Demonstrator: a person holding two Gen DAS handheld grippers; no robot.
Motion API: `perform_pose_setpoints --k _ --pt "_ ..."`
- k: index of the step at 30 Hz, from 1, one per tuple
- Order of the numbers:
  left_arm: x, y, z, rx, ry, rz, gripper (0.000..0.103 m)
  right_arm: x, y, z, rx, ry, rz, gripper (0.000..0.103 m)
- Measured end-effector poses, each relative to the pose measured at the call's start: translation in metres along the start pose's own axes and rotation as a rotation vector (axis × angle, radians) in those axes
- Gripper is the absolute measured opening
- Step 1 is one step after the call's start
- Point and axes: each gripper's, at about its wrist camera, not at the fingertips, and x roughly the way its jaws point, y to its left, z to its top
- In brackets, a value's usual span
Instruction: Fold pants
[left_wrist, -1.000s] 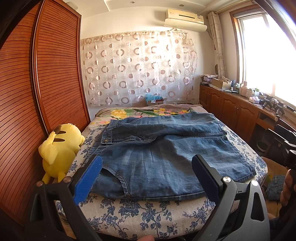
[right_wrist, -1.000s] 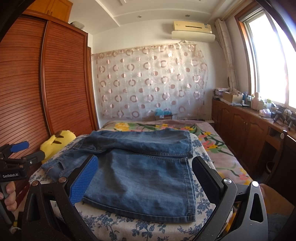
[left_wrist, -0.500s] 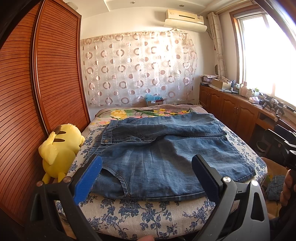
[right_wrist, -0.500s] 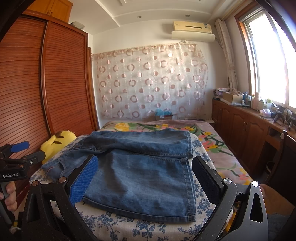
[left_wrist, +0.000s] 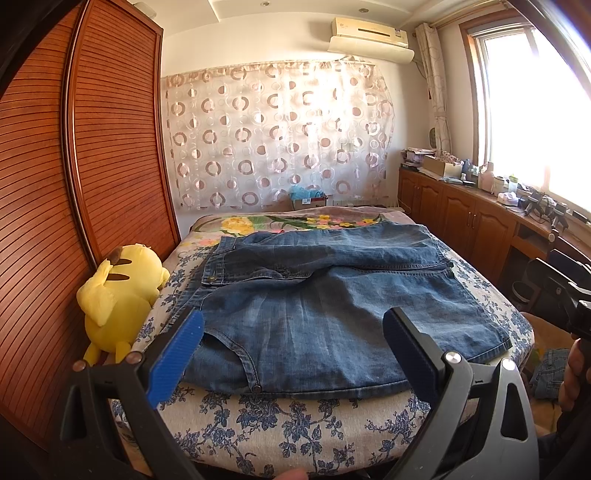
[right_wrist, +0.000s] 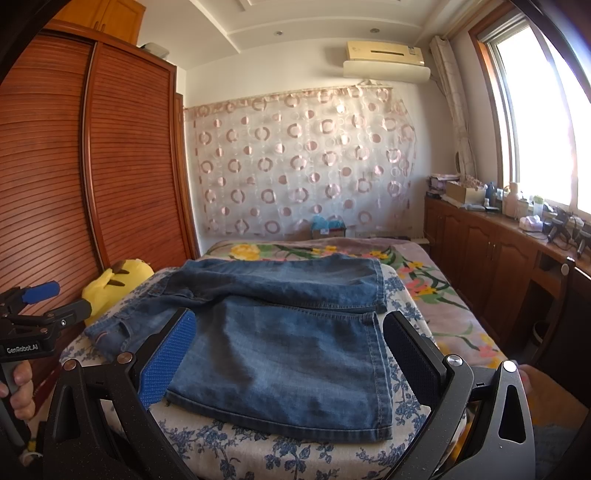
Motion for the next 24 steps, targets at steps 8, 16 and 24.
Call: perform_pose_setpoints --k 8,16,24 --pt "0.008 0.004 -0.008 -0.005 0.018 0.011 0.099 0.001 0.004 -0.009 0.004 0.011 0.006 0.103" --pt "0.026 0.019 -0.020 -0.010 0.057 0.019 0.099 0.010 -0.005 -0.018 0.006 0.045 0.014 0.103" --pt "0.044 0.044 -0.036 -0.035 0.109 0.012 0.098 0.023 -0.020 -0.035 0.017 0.117 -0.001 0.103"
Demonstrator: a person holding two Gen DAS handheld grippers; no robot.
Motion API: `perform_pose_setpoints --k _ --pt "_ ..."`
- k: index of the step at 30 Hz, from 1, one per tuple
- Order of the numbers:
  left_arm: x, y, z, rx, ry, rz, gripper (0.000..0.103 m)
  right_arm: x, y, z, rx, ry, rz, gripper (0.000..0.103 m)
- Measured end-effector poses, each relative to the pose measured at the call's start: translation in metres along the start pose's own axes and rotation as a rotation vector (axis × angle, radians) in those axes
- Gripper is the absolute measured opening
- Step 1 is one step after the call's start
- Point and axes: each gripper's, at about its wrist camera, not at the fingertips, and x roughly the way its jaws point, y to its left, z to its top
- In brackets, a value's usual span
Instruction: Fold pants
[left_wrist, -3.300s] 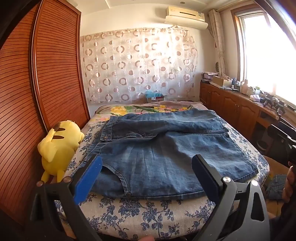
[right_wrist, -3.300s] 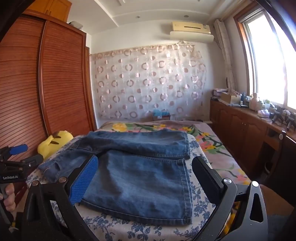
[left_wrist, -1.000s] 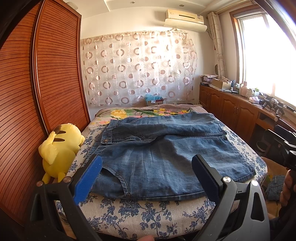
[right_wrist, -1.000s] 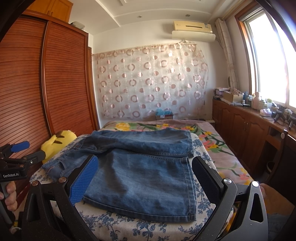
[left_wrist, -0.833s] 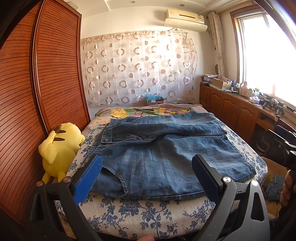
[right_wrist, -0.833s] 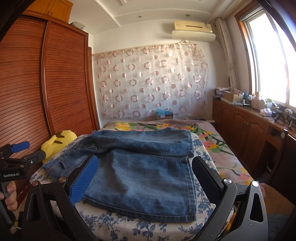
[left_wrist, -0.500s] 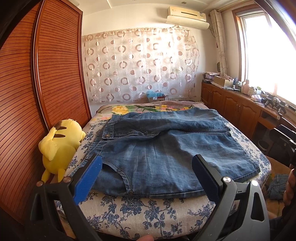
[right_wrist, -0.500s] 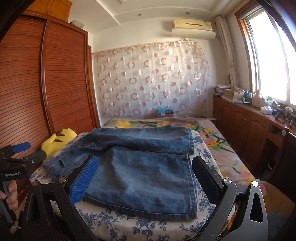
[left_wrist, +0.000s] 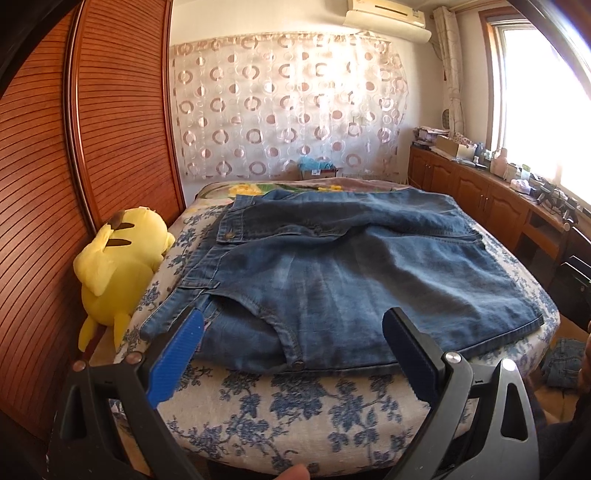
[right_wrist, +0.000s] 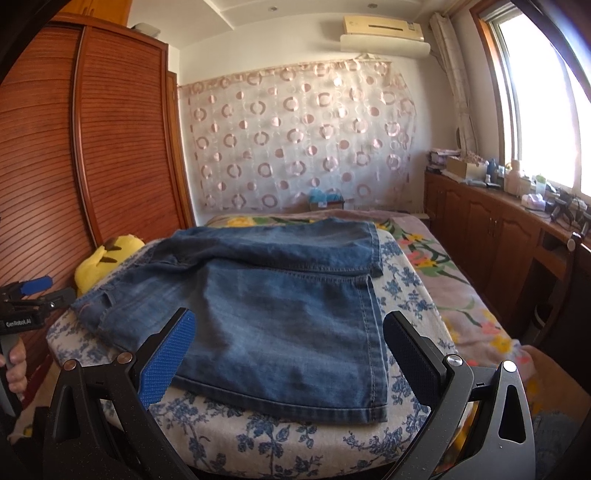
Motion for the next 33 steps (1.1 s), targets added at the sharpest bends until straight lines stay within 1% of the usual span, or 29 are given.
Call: perform_pose_setpoints --k 5,9,14,19,21,26,28,33 --pt "0.008 0.013 -0.004 0.001 0.018 0.005 0.098 0.007 -0.006 -0.004 -0.011 0.032 -0.003 0.101" --pt "0.014 0.035 -0.009 -0.028 0.041 0.018 0.098 0.013 -0.011 -0.010 -0.021 0.071 0.001 0.099" --pt "0.023 0.068 -0.018 -0.050 0.052 0.066 0.097 0.024 -0.019 -0.021 -0.046 0.131 0.001 0.091" --pt "0.034 0.100 -0.024 -0.068 0.060 0.116 0.095 0.037 -0.027 -0.033 -0.043 0.178 -0.003 0.086" --pt "0.038 0.109 -0.025 -0.072 0.069 0.118 0.089 0.040 -0.028 -0.035 -0.044 0.190 0.002 0.085" --pt "0.048 0.126 -0.028 -0.089 0.082 0.132 0.083 0.044 -0.030 -0.040 -0.053 0.205 0.002 0.085" --pt "0.054 0.130 -0.028 -0.089 0.096 0.132 0.075 0.045 -0.030 -0.041 -0.054 0.211 0.000 0.085" --pt "0.069 0.140 -0.028 -0.097 0.137 0.123 0.062 0.048 -0.035 -0.044 -0.054 0.220 -0.005 0.085"
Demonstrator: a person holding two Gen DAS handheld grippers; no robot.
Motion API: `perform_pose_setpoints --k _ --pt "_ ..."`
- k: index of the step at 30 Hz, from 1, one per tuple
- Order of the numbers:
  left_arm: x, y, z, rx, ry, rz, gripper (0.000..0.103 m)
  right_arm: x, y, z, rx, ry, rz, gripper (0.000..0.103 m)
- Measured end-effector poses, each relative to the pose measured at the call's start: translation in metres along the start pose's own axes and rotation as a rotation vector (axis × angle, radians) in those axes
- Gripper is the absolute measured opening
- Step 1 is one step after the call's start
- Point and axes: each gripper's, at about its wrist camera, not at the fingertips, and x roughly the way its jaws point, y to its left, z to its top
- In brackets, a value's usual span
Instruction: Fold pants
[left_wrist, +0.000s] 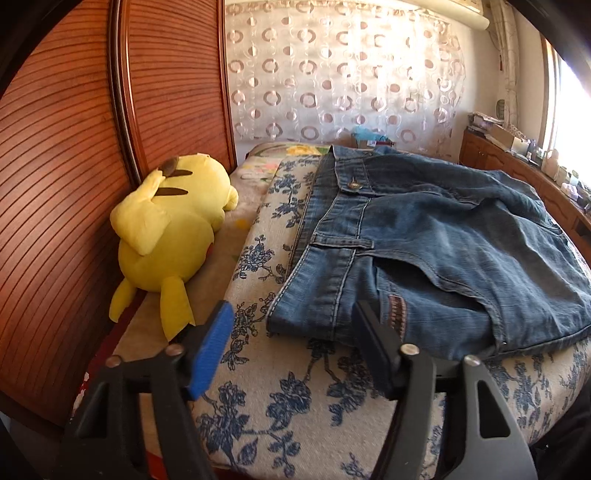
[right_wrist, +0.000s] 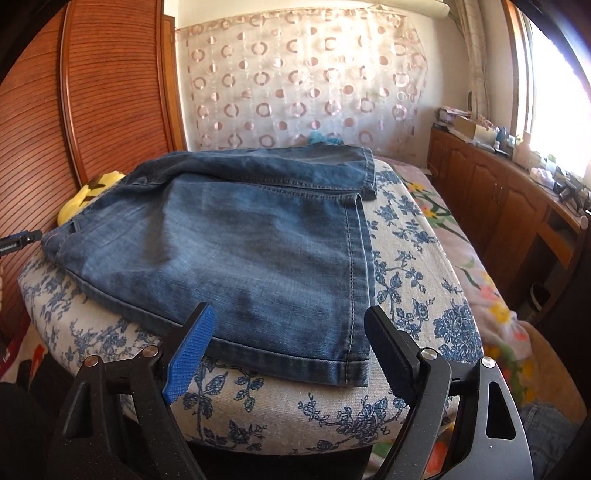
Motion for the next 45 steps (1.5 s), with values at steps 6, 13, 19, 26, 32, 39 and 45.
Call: perform_pose_setpoints --k 6,13,19,26,32,39,45 --pt "0.017 0.003 0.001 -0.001 0.044 -0.013 0.060 0.005 -0.004 -0.004 0.008 0.025 0.003 0.085" --pt "0.025 0.003 -0.005 0.002 0.074 -0.024 0.060 0.009 -0.009 -0.011 0.021 0.059 0.004 0.084" --pt "0.027 0.002 -0.003 -0.002 0.078 -0.074 0.044 0.012 -0.014 -0.014 0.037 0.071 0.006 0.084" --pt "0.027 -0.002 -0.002 0.000 0.081 -0.084 0.037 0.012 -0.020 -0.014 0.039 0.066 0.017 0.079" --pt "0.026 -0.004 -0.001 0.003 0.082 -0.090 0.032 0.009 -0.022 -0.013 0.020 0.077 -0.011 0.077" --pt "0.026 -0.005 -0.001 -0.001 0.082 -0.085 0.031 0.004 -0.033 -0.019 0.034 0.096 -0.032 0.069" --pt "0.027 -0.004 0.000 0.007 0.087 -0.077 0.033 0.002 -0.023 -0.019 0.011 0.109 -0.005 0.041"
